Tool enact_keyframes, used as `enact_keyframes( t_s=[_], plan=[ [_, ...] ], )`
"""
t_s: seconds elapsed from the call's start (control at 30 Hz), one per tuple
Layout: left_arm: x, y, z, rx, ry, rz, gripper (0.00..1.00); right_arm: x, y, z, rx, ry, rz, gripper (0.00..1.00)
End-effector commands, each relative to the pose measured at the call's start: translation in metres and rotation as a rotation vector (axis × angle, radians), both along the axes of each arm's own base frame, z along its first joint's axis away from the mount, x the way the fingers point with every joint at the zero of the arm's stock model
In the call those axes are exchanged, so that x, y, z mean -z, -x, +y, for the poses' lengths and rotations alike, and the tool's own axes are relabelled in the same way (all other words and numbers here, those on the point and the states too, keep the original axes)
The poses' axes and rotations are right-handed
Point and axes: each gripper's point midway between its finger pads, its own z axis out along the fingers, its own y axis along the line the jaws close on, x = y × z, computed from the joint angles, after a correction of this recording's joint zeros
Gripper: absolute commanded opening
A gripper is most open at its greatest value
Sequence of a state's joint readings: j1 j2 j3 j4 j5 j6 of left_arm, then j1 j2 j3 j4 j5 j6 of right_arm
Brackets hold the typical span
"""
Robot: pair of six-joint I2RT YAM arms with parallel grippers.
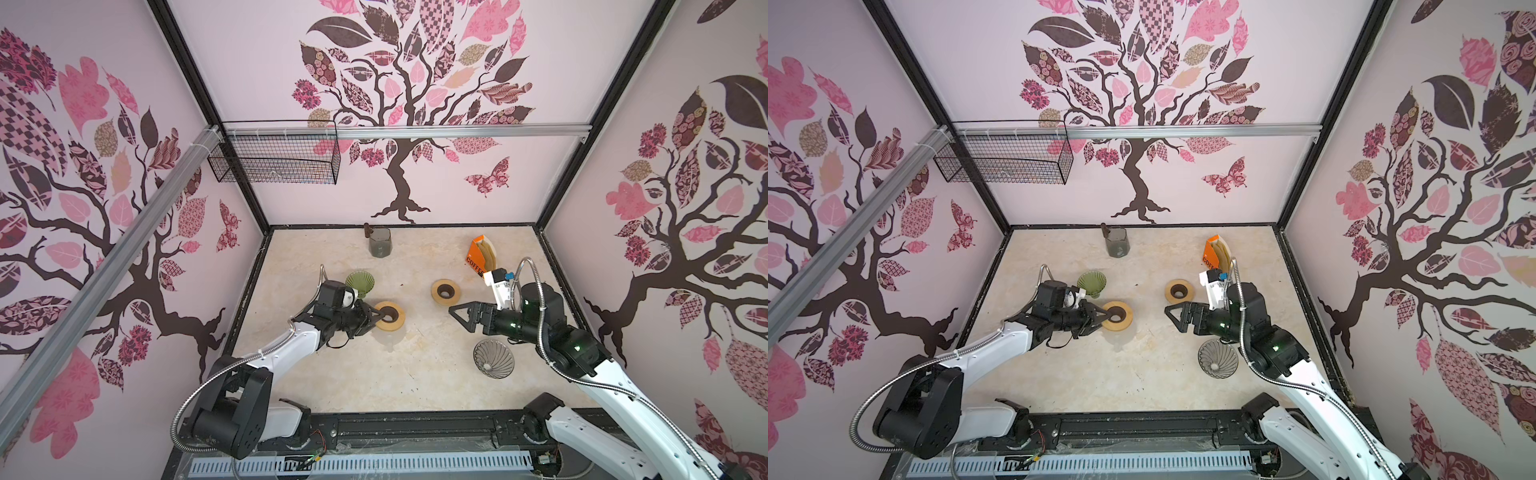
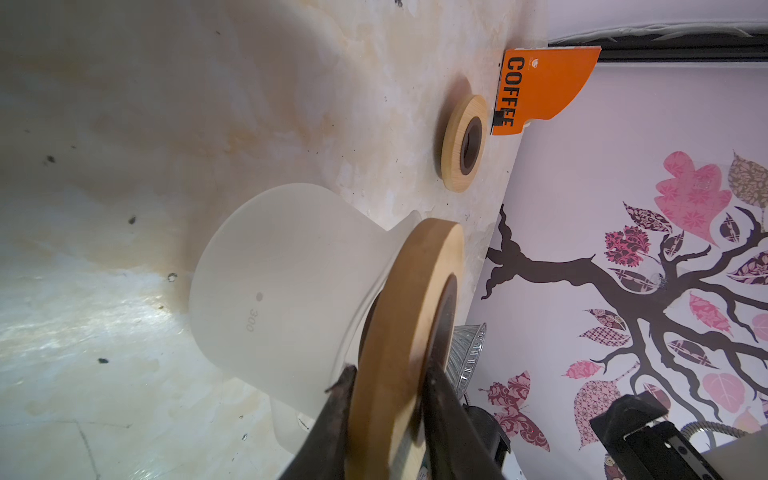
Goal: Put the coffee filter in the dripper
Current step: 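Settle the ring stand flat on the pitcher and open the left gripper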
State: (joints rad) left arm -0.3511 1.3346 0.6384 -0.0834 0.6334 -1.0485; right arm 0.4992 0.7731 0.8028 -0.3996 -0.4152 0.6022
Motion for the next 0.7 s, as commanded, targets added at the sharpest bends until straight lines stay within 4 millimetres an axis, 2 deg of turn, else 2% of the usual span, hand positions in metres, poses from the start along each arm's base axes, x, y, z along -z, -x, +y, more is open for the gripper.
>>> enact_keyframes(
  t_s=[0.0,0.33,0.67],
  plan=[
    [0.017,0.006,0.007,-0.003,-0.037,0.035,0.30,-0.003,-0.001,0.002,-0.008,0.002,-0.022,1.00],
    [0.021,0.008,0.009,-0.001,-0.050,0.045,0.34,-0.001,-0.001,0.001,-0.005,0.006,-0.020,1.00],
    [0.002,0.002,0.010,0.001,-0.061,0.006,0.36,-0.002,-0.002,0.001,-0.006,0.006,-0.024,1.00]
  ],
)
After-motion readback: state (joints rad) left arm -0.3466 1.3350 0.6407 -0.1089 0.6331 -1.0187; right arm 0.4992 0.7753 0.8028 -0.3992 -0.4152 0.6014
